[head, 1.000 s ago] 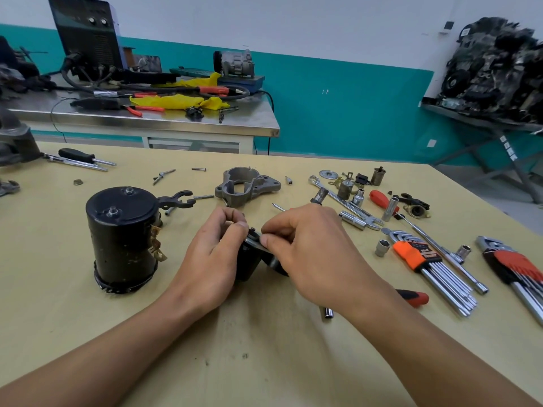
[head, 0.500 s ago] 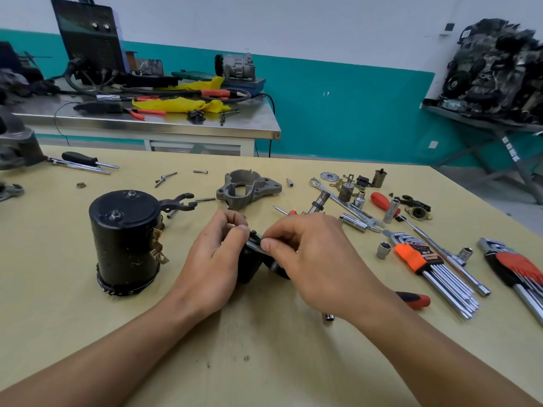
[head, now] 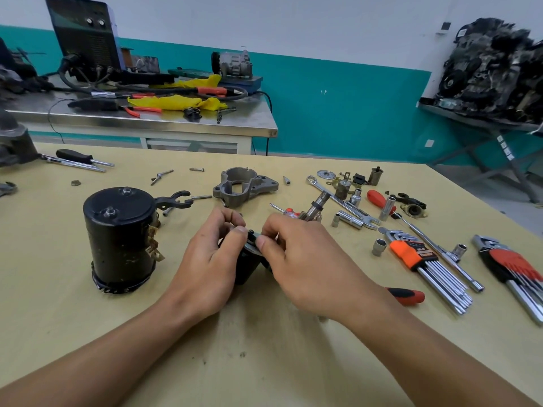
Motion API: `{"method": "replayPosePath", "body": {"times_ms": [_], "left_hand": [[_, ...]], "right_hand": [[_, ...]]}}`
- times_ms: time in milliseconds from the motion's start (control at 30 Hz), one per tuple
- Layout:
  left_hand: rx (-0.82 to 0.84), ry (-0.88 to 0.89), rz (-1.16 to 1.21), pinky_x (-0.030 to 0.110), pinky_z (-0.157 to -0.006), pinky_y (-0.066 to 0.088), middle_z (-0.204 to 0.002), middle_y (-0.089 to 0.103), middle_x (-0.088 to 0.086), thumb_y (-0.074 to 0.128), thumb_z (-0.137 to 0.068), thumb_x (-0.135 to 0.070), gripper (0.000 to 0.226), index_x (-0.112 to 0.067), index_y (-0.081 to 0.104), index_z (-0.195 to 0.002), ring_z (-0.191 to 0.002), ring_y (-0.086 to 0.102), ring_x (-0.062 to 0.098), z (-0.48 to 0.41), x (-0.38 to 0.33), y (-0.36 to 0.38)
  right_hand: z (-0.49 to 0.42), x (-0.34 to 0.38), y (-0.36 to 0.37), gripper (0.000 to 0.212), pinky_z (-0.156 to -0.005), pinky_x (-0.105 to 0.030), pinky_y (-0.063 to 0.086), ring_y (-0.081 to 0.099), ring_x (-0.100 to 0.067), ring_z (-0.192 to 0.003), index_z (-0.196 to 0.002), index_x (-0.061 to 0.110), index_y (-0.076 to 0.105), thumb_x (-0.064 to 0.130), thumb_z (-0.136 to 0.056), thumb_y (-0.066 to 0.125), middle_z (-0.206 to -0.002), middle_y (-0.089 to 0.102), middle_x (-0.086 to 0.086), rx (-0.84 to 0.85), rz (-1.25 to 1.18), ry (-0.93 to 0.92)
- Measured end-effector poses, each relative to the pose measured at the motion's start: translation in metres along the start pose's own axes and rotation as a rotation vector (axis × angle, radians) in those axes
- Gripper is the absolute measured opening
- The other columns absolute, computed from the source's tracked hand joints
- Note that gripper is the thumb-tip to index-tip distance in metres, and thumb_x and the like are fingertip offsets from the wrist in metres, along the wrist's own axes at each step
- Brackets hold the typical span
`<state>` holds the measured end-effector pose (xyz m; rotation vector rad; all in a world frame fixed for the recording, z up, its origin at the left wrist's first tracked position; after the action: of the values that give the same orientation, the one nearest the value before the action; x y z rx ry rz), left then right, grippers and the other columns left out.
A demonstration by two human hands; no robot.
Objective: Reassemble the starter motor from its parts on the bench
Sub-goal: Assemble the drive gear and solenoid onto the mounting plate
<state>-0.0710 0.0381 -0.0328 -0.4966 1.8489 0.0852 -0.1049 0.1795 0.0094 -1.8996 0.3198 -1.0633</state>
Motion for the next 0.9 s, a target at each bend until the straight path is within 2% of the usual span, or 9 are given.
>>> {"method": "replayPosePath", "body": {"times_ms": [167,300,433,600,733,833,900], "left_hand": [[-0.021,0.010,0.013,0.017,-0.049,0.040,-0.067,0.057,-0.016,0.045,-0.084,-0.038,0.010,-0.035,0.054,-0.083,-0.058,0.047,0.002,-0.001,0.001,0.000],[-0.015,0.010,0.014,0.018,-0.049,0.040,-0.067,0.057,-0.016,0.044,-0.083,-0.040,0.011,-0.035,0.054,-0.084,-0.059,0.047,0.002,-0.001,0.000,0.000],[-0.017,0.009,0.014,0.017,-0.048,0.039,-0.067,0.056,-0.015,0.044,-0.084,-0.038,0.010,-0.033,0.053,-0.083,-0.058,0.046,0.003,0.000,-0.001,0.000],[-0.024,-0.012,-0.006,0.030,-0.058,0.039,-0.069,0.054,-0.015,0.044,-0.084,-0.041,0.014,-0.031,0.054,-0.088,-0.063,0.047,0.009,-0.001,-0.001,-0.001],[-0.009,0.007,-0.014,0.032,-0.060,0.039,-0.070,0.054,-0.012,0.044,-0.084,-0.040,0.013,-0.032,0.054,-0.088,-0.064,0.047,0.008,0.001,-0.002,-0.001],[-0.004,0.021,-0.016,0.028,-0.058,0.039,-0.069,0.053,-0.012,0.044,-0.084,-0.040,0.012,-0.033,0.054,-0.088,-0.063,0.046,0.008,0.002,-0.002,0.000],[-0.005,0.026,-0.013,0.024,-0.055,0.039,-0.069,0.054,-0.012,0.044,-0.085,-0.039,0.012,-0.033,0.054,-0.088,-0.062,0.046,0.006,0.002,-0.002,0.000]], "right_hand": [[0.003,0.005,0.003,0.026,-0.051,-0.035,0.035,0.051,-0.018,-0.063,-0.088,0.024,0.051,0.041,-0.104,0.039,-0.072,0.053,0.001,-0.007,0.097,-0.021],[0.003,0.005,0.001,0.027,-0.050,-0.035,0.038,0.051,-0.014,-0.062,-0.089,0.023,0.057,0.043,-0.102,0.044,-0.070,0.054,0.005,-0.062,0.077,-0.037],[0.001,0.003,-0.002,0.022,-0.058,-0.033,0.046,0.056,-0.012,-0.066,-0.089,0.020,0.069,0.035,-0.098,0.056,-0.069,0.063,0.004,-0.109,-0.046,-0.060],[-0.003,-0.006,-0.011,0.014,-0.066,-0.030,0.052,0.064,-0.013,-0.069,-0.089,0.019,0.076,0.025,-0.094,0.064,-0.072,0.071,0.002,0.022,-0.173,0.019],[-0.001,-0.005,-0.014,0.014,-0.070,-0.029,0.052,0.065,-0.010,-0.075,-0.094,0.021,0.077,0.026,-0.095,0.064,-0.078,0.073,0.004,0.064,-0.106,0.008],[0.000,-0.002,-0.013,0.020,-0.073,-0.038,0.053,0.064,-0.014,-0.075,-0.094,0.019,0.075,0.032,-0.097,0.061,-0.080,0.072,0.002,0.062,-0.034,-0.019],[0.001,0.001,-0.012,0.027,-0.069,-0.043,0.052,0.061,-0.018,-0.071,-0.090,0.017,0.073,0.037,-0.098,0.057,-0.076,0.069,-0.001,0.056,0.020,-0.033]]}}
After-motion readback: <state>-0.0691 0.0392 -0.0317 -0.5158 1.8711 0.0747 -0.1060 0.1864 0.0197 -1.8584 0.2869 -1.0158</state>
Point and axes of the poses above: each hand's wrist, its own z-axis away from the middle knuckle, its own y-axis out of the palm, x = y × z, the point moved 4 cm from there along -z, towards the middle knuckle
